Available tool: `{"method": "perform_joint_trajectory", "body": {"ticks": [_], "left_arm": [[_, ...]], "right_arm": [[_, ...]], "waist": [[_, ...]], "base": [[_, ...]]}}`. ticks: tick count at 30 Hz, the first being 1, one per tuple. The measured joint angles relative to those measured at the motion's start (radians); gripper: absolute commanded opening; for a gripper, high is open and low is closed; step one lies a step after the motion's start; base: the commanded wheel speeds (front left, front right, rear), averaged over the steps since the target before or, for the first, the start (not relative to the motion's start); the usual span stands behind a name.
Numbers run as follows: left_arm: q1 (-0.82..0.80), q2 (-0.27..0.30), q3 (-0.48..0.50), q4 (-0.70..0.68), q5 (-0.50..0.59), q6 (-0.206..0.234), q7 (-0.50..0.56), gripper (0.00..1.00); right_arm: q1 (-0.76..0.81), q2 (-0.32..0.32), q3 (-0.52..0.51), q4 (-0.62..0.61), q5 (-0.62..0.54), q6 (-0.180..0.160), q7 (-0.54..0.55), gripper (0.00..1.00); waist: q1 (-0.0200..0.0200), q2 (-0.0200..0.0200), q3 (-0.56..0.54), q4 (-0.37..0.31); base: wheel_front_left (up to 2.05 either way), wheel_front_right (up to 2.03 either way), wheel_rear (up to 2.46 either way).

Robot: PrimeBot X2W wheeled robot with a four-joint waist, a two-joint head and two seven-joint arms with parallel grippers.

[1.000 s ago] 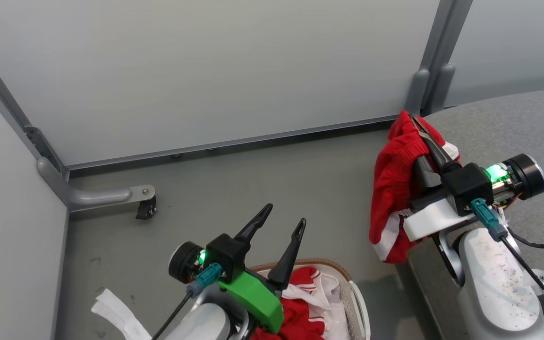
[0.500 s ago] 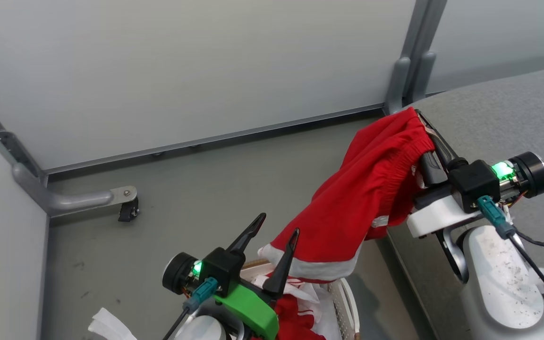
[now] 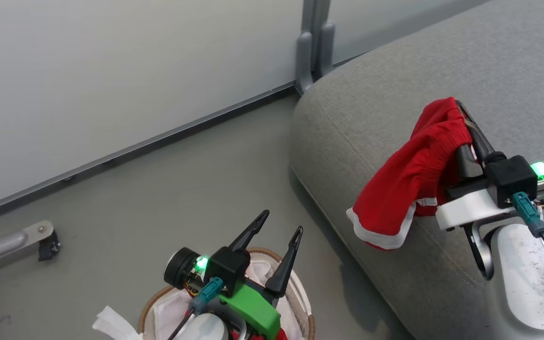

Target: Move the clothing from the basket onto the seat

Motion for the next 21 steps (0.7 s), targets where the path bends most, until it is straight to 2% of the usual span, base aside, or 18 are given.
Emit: {"method": "perform_joint_trajectory", "body": {"ticks": [11, 16, 21], "left_arm": [[-0.009, -0.004, -0.005, 0.019, 0.03, -0.009, 0.0, 1.0], [-0.014, -0.006, -0.017, 0.02, 0.034, -0.011, 0.0, 1.0], [-0.027, -0.007, -0.028, 0.012, 0.04, -0.014, 0.0, 1.0]], "right_arm": [[0.029, 0.0, -0.061, -0.016, 0.014, 0.0, 0.0, 0.0], [0.03, 0.0, -0.067, -0.015, 0.017, 0.0, 0.0, 0.0], [0.011, 0.0, -0.062, -0.009, -0.002, 0.0, 0.0, 0.0]], "waist": [[0.0, 0.0, 0.048, -0.169], [0.0, 0.0, 0.077, -0.189], [0.0, 0.0, 0.099, -0.17]], "base": [[0.0, 0.0, 0.0], [0.0, 0.0, 0.0], [0.0, 0.0, 0.0]]}}
